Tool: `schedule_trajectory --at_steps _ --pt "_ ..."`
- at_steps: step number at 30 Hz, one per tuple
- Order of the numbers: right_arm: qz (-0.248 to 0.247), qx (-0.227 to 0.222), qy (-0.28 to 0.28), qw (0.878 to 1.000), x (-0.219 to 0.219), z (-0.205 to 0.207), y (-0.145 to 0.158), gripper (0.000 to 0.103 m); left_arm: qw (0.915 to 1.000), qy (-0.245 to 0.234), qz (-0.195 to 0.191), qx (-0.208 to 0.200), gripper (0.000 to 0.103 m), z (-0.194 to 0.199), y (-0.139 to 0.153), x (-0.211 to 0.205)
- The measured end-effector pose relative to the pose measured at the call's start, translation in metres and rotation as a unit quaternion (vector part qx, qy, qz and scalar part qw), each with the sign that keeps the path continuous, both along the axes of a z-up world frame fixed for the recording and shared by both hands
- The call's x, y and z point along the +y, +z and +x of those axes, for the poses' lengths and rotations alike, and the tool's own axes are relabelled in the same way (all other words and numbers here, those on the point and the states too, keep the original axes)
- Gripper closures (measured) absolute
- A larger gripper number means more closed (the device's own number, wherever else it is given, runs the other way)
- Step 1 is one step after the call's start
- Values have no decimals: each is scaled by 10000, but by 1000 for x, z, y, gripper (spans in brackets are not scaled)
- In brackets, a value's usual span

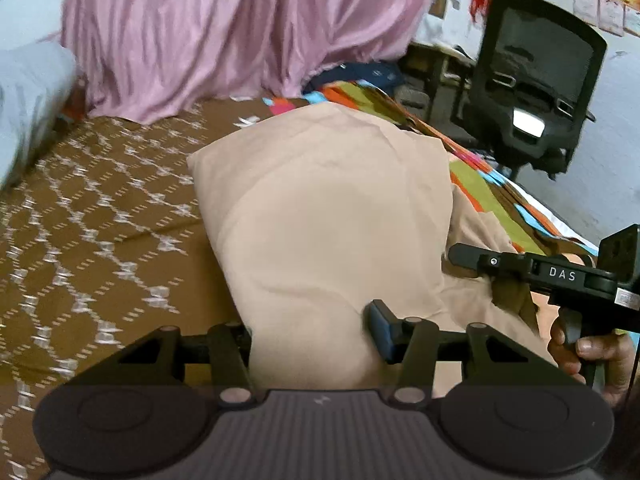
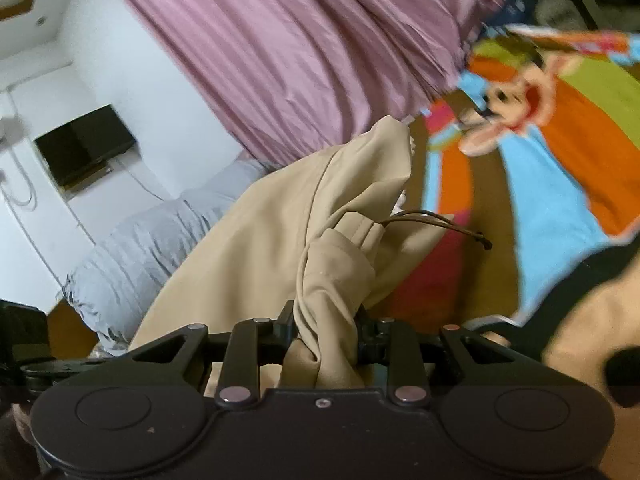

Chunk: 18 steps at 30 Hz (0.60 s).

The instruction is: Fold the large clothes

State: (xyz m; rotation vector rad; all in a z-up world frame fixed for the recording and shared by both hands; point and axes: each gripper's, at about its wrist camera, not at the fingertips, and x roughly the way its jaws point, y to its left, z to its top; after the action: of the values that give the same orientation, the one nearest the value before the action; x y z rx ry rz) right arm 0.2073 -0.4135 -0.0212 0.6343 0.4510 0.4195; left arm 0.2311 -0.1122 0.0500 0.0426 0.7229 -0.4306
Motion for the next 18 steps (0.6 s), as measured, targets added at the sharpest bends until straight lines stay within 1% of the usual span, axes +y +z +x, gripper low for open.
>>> schedule_trajectory --at_steps 2,4,6,9,11,13,14,15,16,18 --pt "-74 -116 -15 9999 21 5 8 74 9999 147 54 -47 49 5 4 20" --pt "-110 -130 26 9999 46 20 13 74 9994 341 60 -46 49 12 4 42" --pt "-209 -120 150 9996 73 39 15 74 9985 541 -11 -4 48 22 -3 66" --pt "-507 -108 352 9980 115 69 17 74 9970 735 -217 92 48 41 -25 98" --pt "-850 -101 442 9953 144 85 16 74 9951 882 -355 254 47 54 -50 118" --pt "-1169 47 511 9918 167 103 6 73 9926 1028 -437 471 41 61 -79 132" --pt "-1312 200 545 9897 177 110 -2 73 9914 1085 -532 503 40 62 -89 141" --pt "-1429 304 561 9877 183 115 -10 71 9907 1088 -621 524 37 63 -93 147" --pt "-1591 376 554 9850 189 117 -17 68 9907 1048 -654 572 36 64 -91 149" --pt "-1859 418 448 9807 195 117 -30 62 9913 973 -619 630 35 66 -86 149"
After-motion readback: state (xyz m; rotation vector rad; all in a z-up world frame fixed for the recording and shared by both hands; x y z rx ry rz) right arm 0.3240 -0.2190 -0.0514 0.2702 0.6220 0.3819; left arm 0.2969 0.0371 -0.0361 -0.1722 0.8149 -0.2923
